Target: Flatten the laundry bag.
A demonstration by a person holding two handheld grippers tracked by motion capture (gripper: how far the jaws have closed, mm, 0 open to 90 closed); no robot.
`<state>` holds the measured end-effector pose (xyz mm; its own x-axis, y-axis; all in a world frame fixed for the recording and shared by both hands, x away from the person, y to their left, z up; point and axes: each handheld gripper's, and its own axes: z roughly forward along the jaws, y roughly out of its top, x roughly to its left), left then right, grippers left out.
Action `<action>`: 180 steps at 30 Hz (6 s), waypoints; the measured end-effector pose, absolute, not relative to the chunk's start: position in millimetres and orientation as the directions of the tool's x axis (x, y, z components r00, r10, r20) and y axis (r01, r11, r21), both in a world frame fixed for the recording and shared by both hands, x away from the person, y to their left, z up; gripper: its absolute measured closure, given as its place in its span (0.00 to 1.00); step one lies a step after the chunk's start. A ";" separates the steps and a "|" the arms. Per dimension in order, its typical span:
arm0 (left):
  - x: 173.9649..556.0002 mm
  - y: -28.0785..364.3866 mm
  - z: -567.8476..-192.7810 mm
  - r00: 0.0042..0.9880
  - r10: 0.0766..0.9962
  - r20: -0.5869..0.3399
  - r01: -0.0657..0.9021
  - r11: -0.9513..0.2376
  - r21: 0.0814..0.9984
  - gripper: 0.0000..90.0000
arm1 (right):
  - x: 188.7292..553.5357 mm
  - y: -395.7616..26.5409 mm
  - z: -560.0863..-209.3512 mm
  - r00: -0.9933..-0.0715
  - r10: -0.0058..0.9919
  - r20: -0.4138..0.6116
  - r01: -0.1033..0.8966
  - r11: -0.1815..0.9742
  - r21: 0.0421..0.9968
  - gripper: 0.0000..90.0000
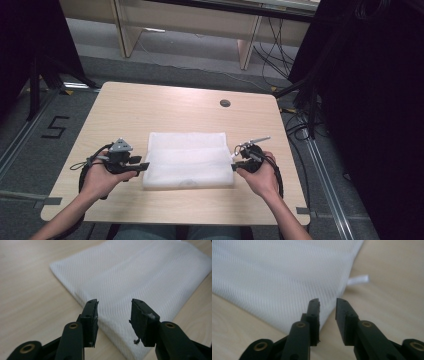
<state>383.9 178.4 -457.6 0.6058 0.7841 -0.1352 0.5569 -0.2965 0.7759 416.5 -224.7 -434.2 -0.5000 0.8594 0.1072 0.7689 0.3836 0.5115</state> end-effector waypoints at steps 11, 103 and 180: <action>391.2 101.3 -469.9 0.800 0.592 -0.094 0.459 -0.505 0.731 0.72 | 487.9 -176.3 -433.1 -0.592 0.805 0.038 0.684 0.477 0.551 0.58; 391.5 56.0 -495.4 0.832 0.551 -0.063 0.474 -0.648 0.597 0.98 | 415.7 -160.1 -371.2 -0.794 0.607 0.041 0.484 0.589 0.647 1.00; 343.7 209.1 -477.2 0.627 0.779 0.010 0.560 -0.459 0.689 0.75 | 333.9 -150.2 -447.0 -0.849 0.498 0.175 0.513 0.700 0.497 0.99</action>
<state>343.7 209.1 -477.2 0.6266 0.7793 0.0100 0.5603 -0.4594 0.6892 333.9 -150.2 -447.0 -0.8494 0.4980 0.1747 0.5128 0.7002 0.4968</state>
